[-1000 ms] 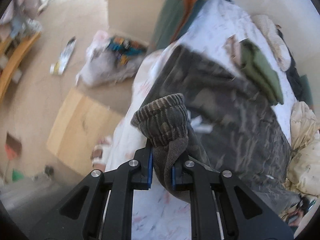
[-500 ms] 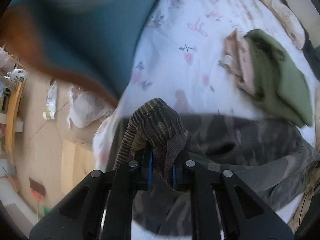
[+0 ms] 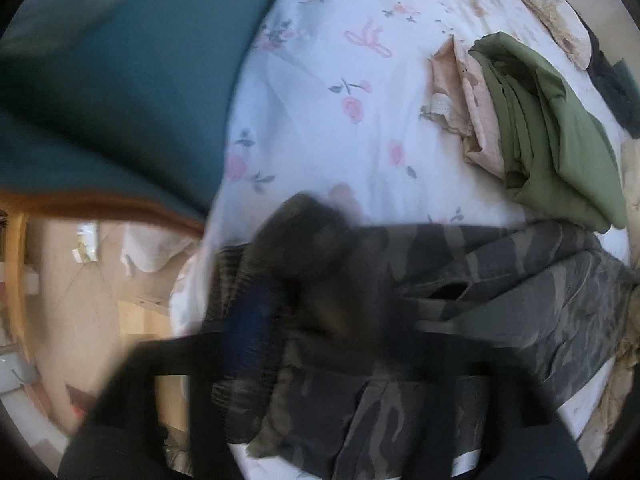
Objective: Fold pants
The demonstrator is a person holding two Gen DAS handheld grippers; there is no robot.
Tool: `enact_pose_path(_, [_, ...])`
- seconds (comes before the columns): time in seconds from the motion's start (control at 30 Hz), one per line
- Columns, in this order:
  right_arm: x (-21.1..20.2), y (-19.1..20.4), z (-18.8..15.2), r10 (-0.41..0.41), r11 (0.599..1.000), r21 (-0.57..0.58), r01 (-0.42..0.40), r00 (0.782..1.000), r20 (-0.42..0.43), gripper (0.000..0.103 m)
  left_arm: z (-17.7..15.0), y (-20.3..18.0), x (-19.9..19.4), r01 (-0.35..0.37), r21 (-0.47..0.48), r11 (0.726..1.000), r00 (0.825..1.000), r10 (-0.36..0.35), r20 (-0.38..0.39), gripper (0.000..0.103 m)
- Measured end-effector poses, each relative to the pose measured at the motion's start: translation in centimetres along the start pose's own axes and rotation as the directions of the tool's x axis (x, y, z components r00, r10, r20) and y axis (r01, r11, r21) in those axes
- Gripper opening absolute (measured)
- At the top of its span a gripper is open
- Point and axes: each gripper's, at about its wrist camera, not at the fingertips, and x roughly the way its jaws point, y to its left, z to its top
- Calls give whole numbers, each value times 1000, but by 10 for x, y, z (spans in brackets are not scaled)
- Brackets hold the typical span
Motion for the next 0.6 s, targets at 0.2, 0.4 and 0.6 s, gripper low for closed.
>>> enact_pose_path(0.2, [-60, 29, -21, 261, 964, -65, -258, 965, 38, 80, -44, -19, -58, -41, 79, 996, 956, 16, 292, 95])
enact_pose_path(0.4, [-128, 178, -112, 624, 739, -274, -615, 779, -65, 63, -103, -127, -21, -57, 468, 882, 976, -49, 211, 90])
enact_pose_path(0.6, [-106, 283, -158, 621, 715, -282, -640, 767, -164, 20, -70, -145, 32, -109, 357, 928, 972, 24, 234, 55])
